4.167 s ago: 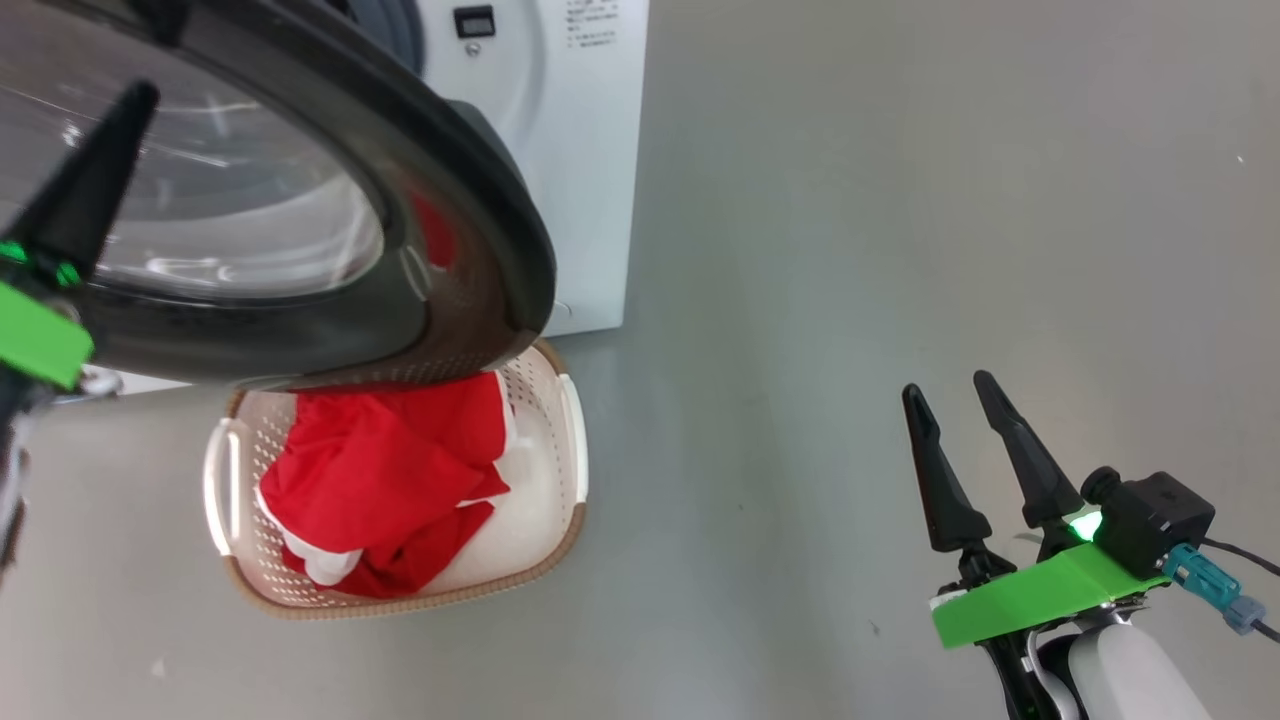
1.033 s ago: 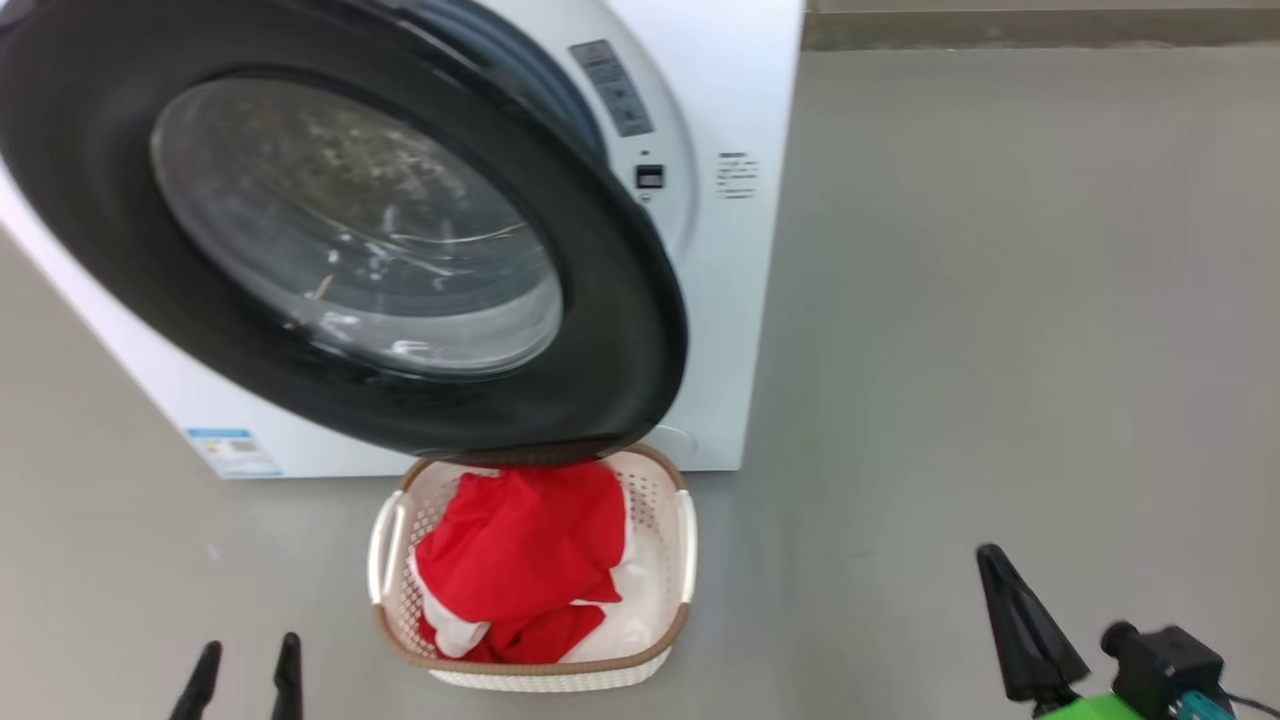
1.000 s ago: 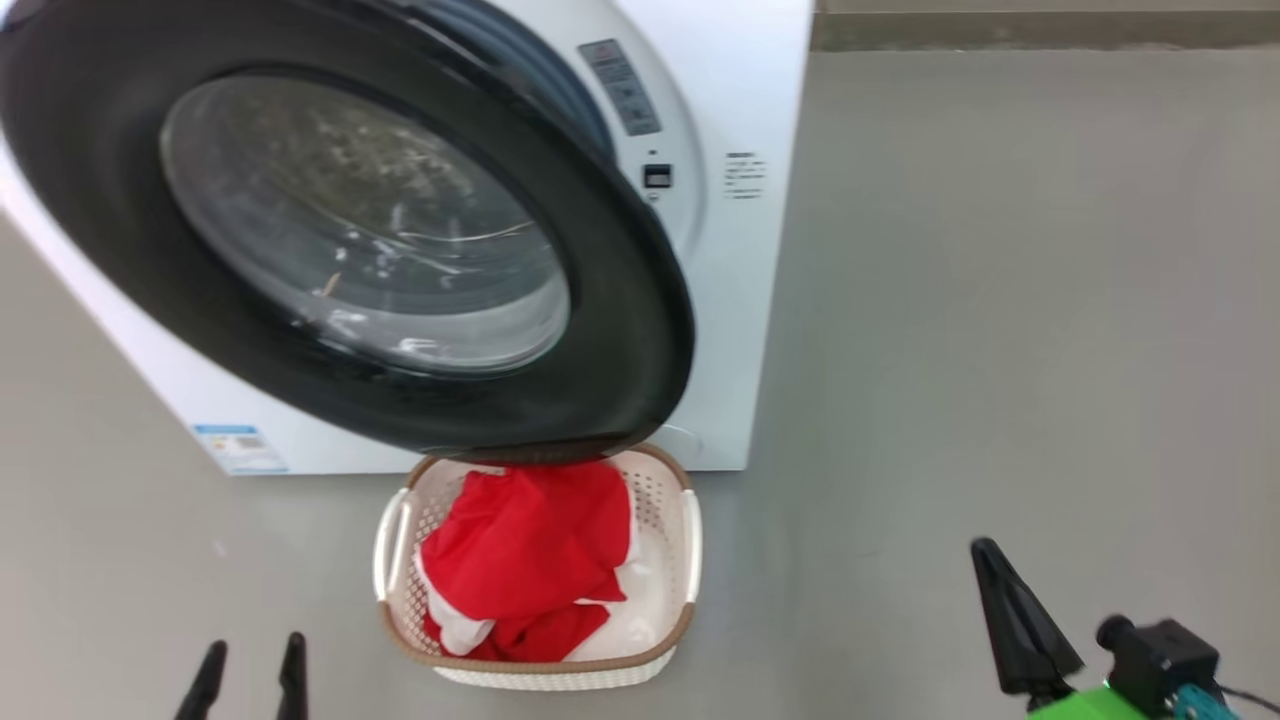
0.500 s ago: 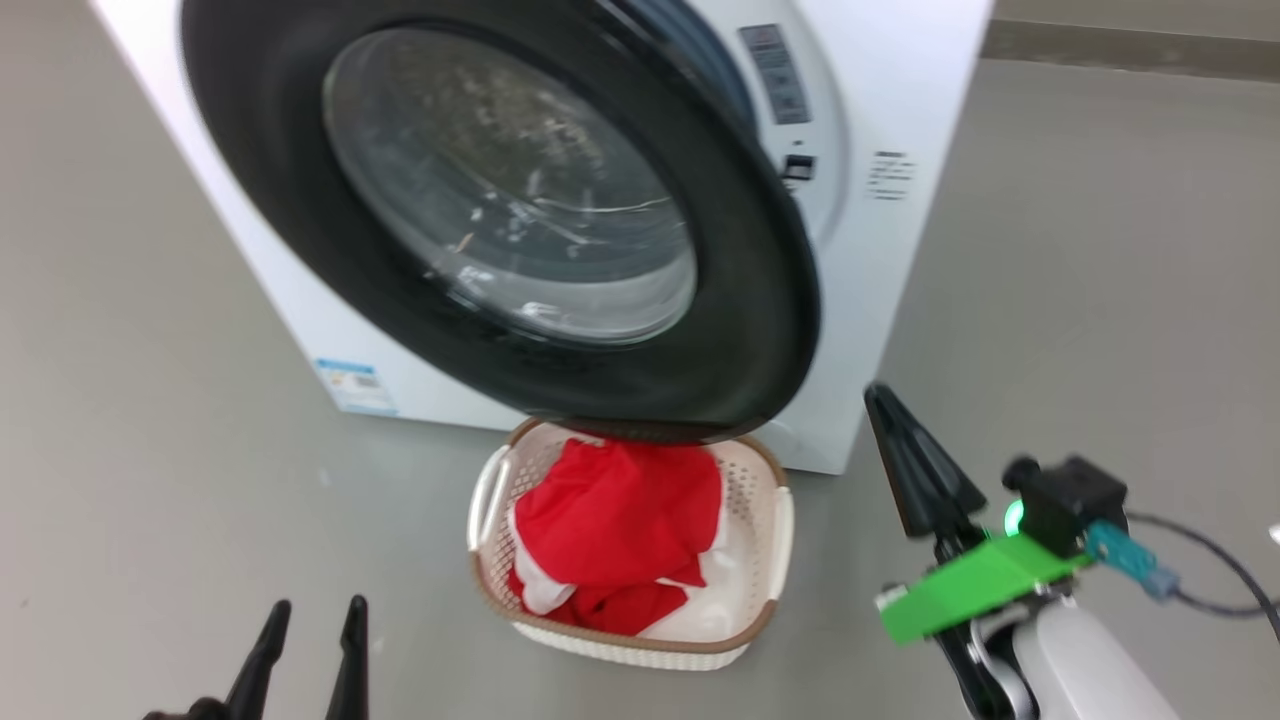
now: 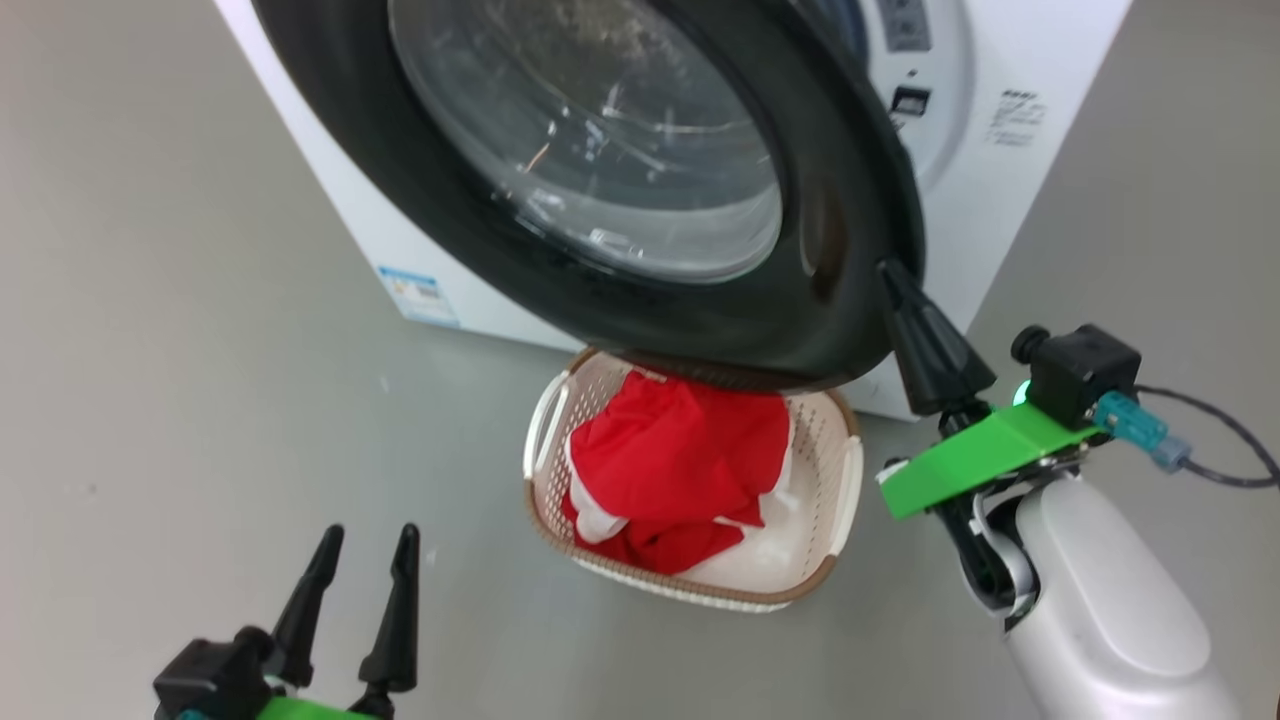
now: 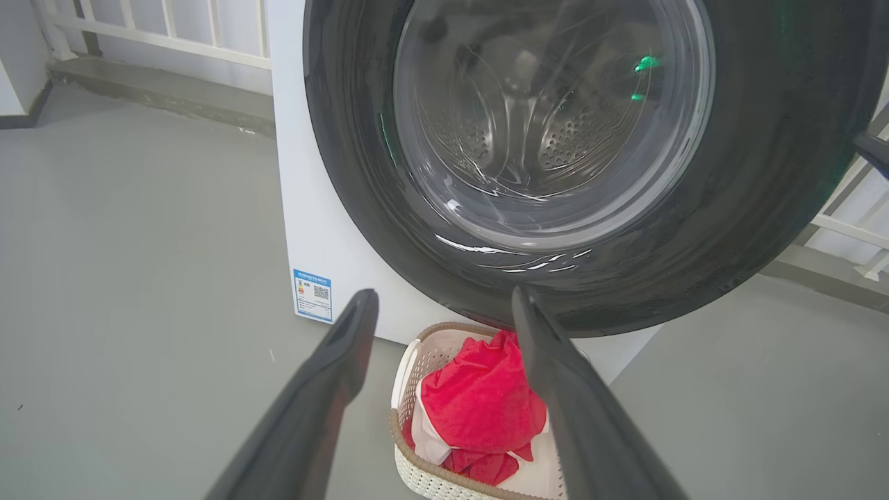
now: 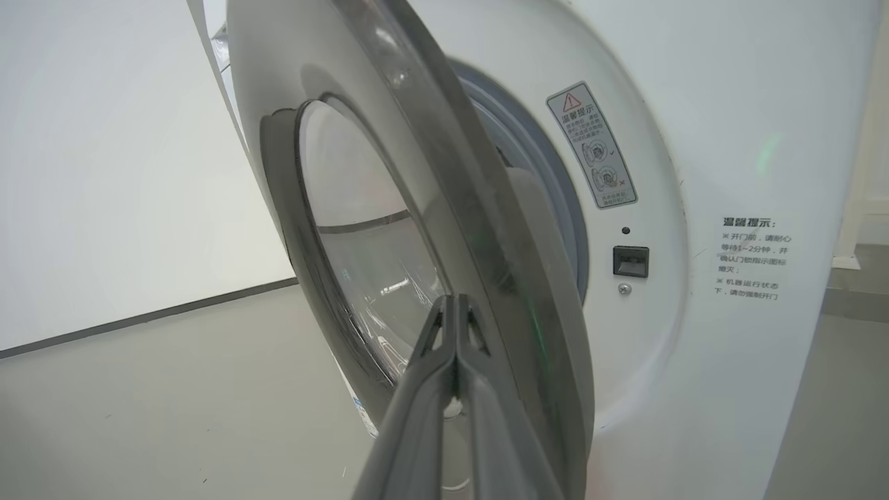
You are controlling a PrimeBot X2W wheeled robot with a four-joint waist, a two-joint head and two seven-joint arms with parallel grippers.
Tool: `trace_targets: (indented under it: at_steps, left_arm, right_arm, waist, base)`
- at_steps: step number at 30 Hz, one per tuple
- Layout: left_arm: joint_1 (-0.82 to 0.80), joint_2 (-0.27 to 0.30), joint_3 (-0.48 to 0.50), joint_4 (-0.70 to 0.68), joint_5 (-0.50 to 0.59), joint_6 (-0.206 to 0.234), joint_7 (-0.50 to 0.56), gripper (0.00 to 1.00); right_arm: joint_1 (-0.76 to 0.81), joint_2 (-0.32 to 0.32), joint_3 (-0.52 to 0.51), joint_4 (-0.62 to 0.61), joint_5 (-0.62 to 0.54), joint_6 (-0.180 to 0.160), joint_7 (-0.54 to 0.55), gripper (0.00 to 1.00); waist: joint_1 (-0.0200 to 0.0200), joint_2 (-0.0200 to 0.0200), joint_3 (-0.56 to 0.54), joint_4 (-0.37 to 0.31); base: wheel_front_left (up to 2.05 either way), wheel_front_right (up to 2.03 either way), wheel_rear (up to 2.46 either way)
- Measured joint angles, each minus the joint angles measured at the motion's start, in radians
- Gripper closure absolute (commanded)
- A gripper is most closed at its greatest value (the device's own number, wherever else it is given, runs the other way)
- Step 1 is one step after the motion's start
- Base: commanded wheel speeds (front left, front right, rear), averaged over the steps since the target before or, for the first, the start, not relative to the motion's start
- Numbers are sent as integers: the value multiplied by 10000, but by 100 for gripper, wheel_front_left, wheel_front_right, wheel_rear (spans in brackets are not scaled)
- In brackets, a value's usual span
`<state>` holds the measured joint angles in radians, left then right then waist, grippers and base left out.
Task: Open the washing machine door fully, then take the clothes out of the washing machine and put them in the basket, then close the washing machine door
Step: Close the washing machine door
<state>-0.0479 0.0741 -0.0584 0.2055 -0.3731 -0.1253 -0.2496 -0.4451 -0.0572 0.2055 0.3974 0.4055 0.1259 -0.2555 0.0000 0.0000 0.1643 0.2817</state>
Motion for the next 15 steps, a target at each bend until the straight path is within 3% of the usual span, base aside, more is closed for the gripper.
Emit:
trace_targets:
  at_steps: [15]
  left_arm:
    - [-1012,-13,-834,-40,-265,0,0,0]
  right_arm:
    - [-1223,-17,-660,173,-583,19,-2,100]
  waist:
    - [0,0,1456,501]
  base:
    - [0,0,0]
